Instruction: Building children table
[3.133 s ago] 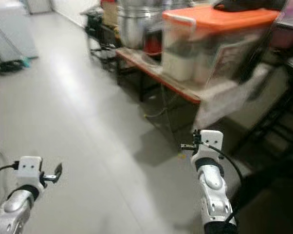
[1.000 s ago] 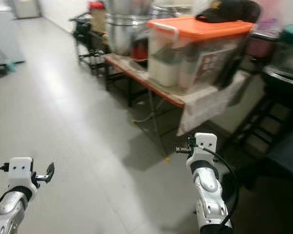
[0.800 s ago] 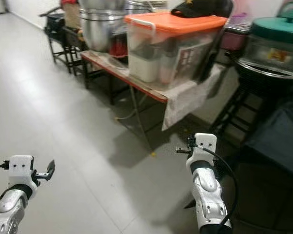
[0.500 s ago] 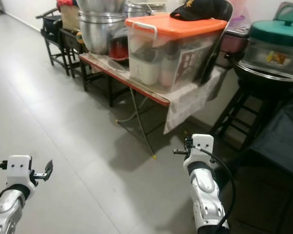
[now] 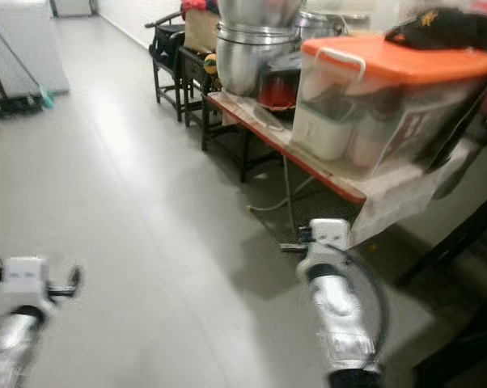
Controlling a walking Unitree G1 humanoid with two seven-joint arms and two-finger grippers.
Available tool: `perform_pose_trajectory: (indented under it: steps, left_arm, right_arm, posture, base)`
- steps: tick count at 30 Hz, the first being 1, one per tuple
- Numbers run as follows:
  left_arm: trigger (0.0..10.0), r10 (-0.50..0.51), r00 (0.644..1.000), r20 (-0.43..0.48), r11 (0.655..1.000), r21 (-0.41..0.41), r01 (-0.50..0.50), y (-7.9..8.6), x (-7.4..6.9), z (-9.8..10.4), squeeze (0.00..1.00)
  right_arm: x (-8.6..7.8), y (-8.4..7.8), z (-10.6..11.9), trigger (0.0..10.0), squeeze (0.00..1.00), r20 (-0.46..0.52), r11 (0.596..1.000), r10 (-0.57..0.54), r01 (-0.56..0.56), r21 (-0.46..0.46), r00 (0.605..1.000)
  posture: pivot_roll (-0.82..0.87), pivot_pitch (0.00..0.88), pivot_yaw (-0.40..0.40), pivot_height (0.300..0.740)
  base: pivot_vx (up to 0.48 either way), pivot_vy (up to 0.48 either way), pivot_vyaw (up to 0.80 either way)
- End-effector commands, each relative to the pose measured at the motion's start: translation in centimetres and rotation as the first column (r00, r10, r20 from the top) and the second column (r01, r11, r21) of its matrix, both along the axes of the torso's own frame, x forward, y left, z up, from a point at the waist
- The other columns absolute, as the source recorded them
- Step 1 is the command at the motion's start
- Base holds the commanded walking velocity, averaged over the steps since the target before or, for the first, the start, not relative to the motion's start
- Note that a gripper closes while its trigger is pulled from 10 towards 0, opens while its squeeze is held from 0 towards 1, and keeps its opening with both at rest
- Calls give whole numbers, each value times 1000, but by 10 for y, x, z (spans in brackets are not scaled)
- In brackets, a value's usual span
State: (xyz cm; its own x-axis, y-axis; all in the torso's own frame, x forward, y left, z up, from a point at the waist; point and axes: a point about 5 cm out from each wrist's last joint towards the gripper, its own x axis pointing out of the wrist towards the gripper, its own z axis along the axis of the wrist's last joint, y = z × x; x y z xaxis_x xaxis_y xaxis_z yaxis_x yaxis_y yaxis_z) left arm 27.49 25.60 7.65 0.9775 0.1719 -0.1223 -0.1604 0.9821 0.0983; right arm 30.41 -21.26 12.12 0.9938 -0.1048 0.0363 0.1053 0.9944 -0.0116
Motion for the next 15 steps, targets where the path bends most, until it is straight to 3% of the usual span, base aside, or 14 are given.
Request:
perform_pose_trajectory:
  steps: [1,15]
  left_arm:
    - [10000,4,1000,-28,1000,-5,-4,0,-4,-7,0]
    - [10000,1,999,-43,1000,-10,-1,0,-7,-11,0]
  right_arm:
    - [-1,0,-3,10000,0,-8,1000,-5,5,-6,1000]
    - [-2,-5,-7,10000,0,-28,1000,-7,7,-4,1000]
  posture:
    - [169,0,-39,740]
    - [171,0,-42,740]
  base:
    - [0,0,0]
    - [0,0,0]
